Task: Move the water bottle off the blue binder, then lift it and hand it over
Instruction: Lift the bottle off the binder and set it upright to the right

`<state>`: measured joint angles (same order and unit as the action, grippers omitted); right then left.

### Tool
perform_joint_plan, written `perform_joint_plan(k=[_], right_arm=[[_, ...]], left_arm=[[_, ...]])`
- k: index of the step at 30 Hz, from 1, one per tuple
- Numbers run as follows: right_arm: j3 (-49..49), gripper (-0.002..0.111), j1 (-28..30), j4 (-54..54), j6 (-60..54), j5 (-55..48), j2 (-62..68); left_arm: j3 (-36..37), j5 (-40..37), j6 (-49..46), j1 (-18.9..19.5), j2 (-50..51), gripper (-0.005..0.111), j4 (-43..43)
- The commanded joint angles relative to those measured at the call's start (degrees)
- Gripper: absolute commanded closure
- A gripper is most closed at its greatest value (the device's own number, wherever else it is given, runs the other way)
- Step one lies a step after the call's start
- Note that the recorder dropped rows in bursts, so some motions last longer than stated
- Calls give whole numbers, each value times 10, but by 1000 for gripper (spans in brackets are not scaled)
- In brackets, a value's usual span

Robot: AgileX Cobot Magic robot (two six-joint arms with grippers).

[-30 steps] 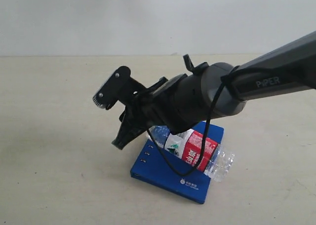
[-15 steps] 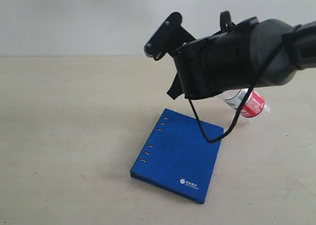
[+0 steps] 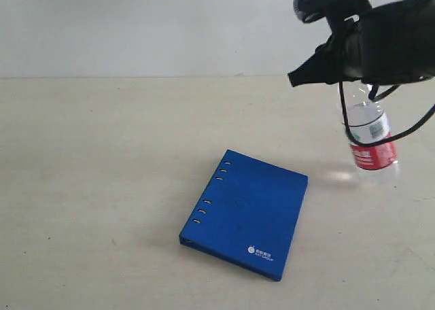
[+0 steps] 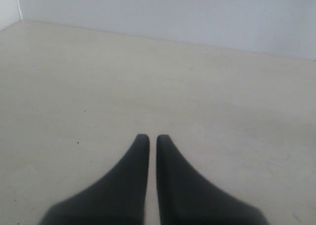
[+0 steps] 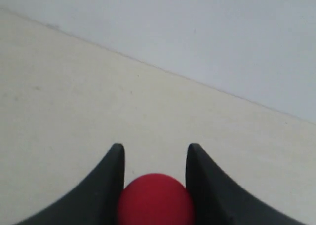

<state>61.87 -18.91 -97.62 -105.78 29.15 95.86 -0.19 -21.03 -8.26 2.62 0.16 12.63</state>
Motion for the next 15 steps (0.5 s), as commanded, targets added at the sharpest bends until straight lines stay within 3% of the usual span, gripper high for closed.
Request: perform_joint_plan(k=[1,7,15], right_arm=[[-2,108,21,50,34,-38,-58],[-31,108,77,57,38,-113,-72],[-84,108,197,82,74,-182,-72]], left_arm=[[2,4,-3,-4,-2,101,0],[2,4,-3,-4,-2,101,0],[2,4,-3,-4,-2,101,0]])
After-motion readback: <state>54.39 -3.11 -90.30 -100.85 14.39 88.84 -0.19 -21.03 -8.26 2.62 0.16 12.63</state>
